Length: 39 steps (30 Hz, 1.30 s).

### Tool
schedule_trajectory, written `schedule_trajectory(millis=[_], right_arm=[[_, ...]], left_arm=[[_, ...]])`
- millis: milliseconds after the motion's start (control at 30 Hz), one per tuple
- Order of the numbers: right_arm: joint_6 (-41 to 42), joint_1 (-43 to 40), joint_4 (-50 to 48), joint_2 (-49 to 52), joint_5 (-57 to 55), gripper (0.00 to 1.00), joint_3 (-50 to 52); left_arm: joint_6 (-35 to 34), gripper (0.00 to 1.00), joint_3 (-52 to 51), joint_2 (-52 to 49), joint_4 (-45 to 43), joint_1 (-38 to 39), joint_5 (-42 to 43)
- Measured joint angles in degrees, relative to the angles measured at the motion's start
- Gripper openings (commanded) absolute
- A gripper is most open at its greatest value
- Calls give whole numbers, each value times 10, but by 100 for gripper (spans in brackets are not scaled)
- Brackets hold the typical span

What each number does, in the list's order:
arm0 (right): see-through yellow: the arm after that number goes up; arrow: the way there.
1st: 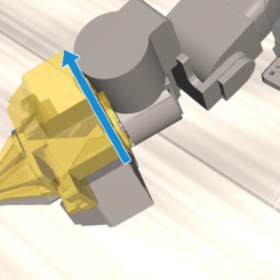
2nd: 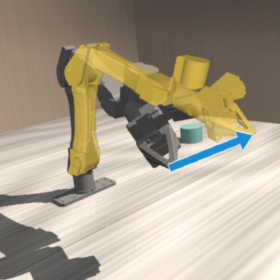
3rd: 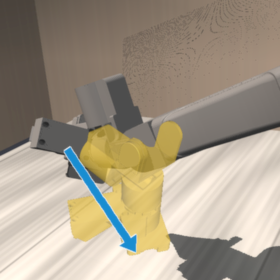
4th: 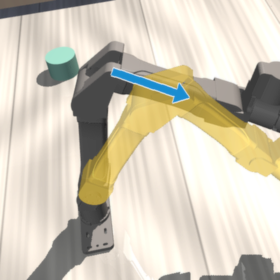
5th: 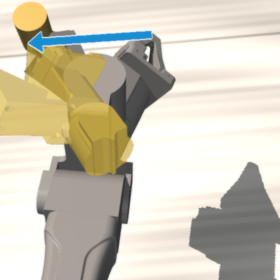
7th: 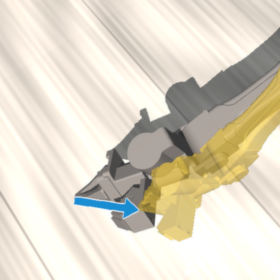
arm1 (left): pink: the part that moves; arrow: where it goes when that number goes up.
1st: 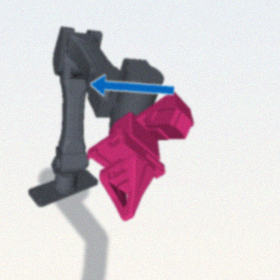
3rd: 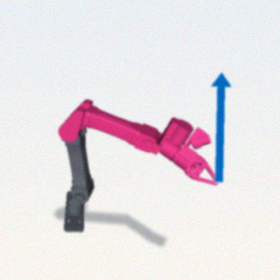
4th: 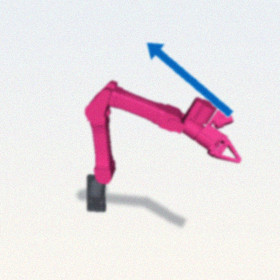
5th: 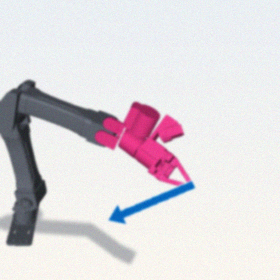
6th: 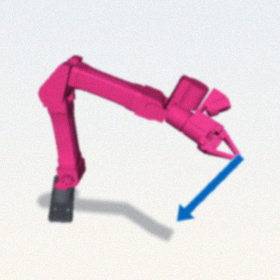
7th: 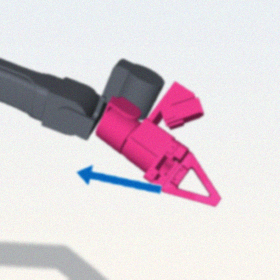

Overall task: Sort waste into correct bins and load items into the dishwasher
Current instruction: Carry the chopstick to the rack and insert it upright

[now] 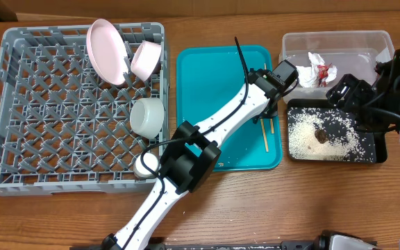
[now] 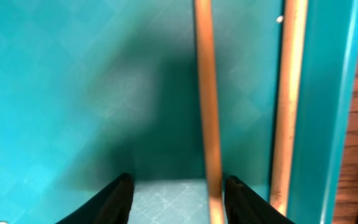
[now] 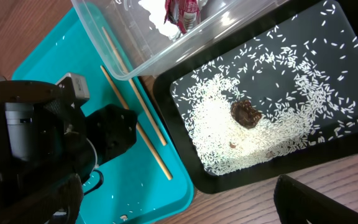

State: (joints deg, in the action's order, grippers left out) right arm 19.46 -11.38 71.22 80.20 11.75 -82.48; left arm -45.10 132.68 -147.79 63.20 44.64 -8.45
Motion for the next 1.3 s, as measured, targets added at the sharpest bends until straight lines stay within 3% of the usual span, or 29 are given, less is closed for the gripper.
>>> schedule_trajectory(millis=[100,167,200,433,667,867,1033,1167,1300], right_arm=[[0,0,0,0,0,100,0],[0,0,0,0,0,100,0],[0,0,0,0,0,100,0],[0,0,0,0,0,100,0],[0,0,0,0,0,100,0],[0,0,0,0,0,100,0],[0,0,0,0,0,100,0],[0,0,0,0,0,100,0],[0,0,0,0,0,100,0]], left_arm=[[-1,28,0,0,6,0,-3],[0,8,0,0,9,0,-4],[0,4,0,0,11,0,-4],[11,4,7,0,37,-8,-2],[41,4,95,1,173,-52,3],[130,4,194,82,320,-111,-9],[235,4,203,213,333,-179,-1],[289,4,181,283,332,-239,25],[315,4,51,353,334,-295,35]])
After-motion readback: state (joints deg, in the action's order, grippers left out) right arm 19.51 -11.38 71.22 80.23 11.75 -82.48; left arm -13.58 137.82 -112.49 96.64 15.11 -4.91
